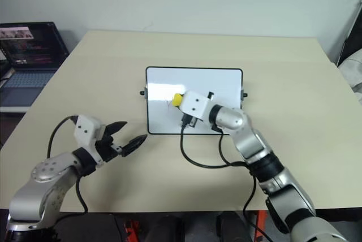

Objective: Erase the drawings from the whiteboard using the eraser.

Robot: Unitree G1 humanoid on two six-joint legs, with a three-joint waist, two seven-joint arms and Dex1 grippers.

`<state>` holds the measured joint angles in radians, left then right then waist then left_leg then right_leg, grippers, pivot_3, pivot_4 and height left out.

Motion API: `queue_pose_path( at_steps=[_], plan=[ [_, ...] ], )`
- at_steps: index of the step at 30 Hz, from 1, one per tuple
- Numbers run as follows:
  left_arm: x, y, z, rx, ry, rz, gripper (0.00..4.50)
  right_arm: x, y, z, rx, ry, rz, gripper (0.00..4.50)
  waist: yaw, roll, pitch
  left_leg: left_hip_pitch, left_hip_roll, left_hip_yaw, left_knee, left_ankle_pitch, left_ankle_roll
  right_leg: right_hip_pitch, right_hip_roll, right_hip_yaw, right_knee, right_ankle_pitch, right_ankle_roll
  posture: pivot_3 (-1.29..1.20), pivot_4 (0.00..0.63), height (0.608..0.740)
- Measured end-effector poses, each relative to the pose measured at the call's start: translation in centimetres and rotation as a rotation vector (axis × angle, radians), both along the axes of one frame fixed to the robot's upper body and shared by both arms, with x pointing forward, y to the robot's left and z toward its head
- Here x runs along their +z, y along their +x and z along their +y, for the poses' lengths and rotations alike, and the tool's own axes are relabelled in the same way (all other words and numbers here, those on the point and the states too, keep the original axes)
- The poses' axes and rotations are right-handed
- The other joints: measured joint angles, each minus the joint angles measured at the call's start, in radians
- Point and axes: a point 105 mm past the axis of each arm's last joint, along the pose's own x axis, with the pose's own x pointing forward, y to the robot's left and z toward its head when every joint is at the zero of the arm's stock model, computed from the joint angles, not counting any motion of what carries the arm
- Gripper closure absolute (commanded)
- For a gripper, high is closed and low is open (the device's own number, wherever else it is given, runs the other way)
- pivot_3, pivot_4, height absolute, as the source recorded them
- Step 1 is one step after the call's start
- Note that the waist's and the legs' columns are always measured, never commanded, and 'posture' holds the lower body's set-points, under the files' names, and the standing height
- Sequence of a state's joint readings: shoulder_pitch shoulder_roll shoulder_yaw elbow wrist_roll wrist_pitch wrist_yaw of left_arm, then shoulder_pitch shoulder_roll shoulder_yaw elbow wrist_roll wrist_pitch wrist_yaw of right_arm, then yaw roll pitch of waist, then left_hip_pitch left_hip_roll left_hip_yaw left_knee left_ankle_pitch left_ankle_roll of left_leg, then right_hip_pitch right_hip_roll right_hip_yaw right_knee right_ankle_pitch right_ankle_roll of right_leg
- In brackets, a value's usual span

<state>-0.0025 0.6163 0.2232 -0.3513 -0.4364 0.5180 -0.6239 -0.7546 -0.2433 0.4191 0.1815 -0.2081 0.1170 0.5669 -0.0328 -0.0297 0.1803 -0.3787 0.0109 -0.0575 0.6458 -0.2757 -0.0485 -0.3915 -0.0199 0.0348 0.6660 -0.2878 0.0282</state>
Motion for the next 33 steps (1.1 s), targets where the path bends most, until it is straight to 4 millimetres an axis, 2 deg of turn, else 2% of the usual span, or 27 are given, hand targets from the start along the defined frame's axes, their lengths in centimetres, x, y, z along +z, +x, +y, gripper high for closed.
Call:
queue_pose_path(
  at_steps=[4,6,9,14,17,19,22,24,29,33],
  plan=[
    [-0.1,0.1,-0.1,-0.011,0.003,0.002,0.0,-0.8,1.9,0.8,-0.037,-0.039,-0.02,3.4,0.001,0.0,0.0,-0.003,-0.001,0.002,0.0,0.0,0.0,-0.004,-0.001,0.002,0.001,0.0,0.0,0.0,0.15,0.74],
    [-0.2,0.2,-0.4,-0.027,0.003,0.004,0.0,-0.5,2.2,1.5,-0.025,-0.053,-0.042,3.4,0.0,0.0,0.0,-0.003,0.0,0.003,0.0,0.0,0.0,-0.005,0.0,0.002,0.001,0.0,0.0,0.0,0.15,0.74],
    [-0.1,0.3,-0.5,-0.032,0.002,-0.005,0.0,-1.4,1.9,2.0,0.029,-0.141,-0.063,3.4,0.0,0.0,-0.001,-0.002,0.0,0.003,0.0,0.0,0.0,-0.005,0.0,0.003,0.003,0.0,0.0,0.0,0.15,0.74],
    [0.0,0.4,-0.5,-0.033,-0.001,-0.008,0.0,-4.2,0.2,2.4,0.162,-0.315,-0.017,3.4,0.0,0.0,-0.001,0.001,-0.001,0.004,0.003,0.0,0.0,-0.005,-0.001,0.004,0.011,0.0,0.0,0.0,0.15,0.74],
    [0.0,0.5,-0.5,-0.04,-0.003,-0.006,0.0,-4.5,0.4,2.3,0.153,-0.341,-0.039,3.4,0.0,0.0,-0.001,0.007,-0.001,0.004,0.003,0.001,0.0,0.0,0.0,0.004,0.014,0.0,-0.001,0.0,0.15,0.74],
    [-0.1,0.5,-0.5,-0.046,-0.005,-0.003,0.0,-4.0,1.2,2.8,0.11,-0.313,-0.079,3.4,-0.001,0.0,0.0,0.014,0.0,0.005,0.003,0.001,0.001,0.005,0.001,0.004,0.015,0.001,-0.002,0.0,0.15,0.74],
    [0.2,0.6,-0.7,-0.062,-0.005,-0.014,0.0,-0.8,3.7,2.6,-0.017,-0.237,-0.189,3.4,-0.001,0.0,0.0,0.014,0.0,0.005,0.003,0.004,0.0,0.004,0.001,0.004,0.015,0.002,-0.003,0.0,0.15,0.74],
    [0.2,0.6,-0.7,-0.068,-0.005,-0.011,0.0,0.1,4.5,2.2,-0.056,-0.208,-0.205,3.4,-0.001,-0.001,-0.001,0.014,0.0,0.005,0.002,0.004,0.0,0.004,0.001,0.004,0.015,0.002,-0.003,0.0,0.15,0.74],
    [-0.1,0.5,-1.1,-0.083,-0.002,-0.003,0.0,-0.6,3.6,3.5,0.019,-0.217,-0.158,3.4,-0.008,-0.001,-0.001,0.013,0.001,0.006,0.0,0.004,0.0,0.003,0.001,0.006,0.014,0.001,-0.003,0.0,0.15,0.74],
    [0.0,0.5,-1.1,-0.087,-0.002,-0.011,0.0,-3.1,1.6,4.1,0.153,-0.321,-0.068,3.4,-0.012,-0.001,-0.001,0.013,0.001,0.006,-0.001,0.004,0.0,0.003,0.001,0.006,0.014,0.001,-0.003,0.0,0.15,0.74]
  ],
)
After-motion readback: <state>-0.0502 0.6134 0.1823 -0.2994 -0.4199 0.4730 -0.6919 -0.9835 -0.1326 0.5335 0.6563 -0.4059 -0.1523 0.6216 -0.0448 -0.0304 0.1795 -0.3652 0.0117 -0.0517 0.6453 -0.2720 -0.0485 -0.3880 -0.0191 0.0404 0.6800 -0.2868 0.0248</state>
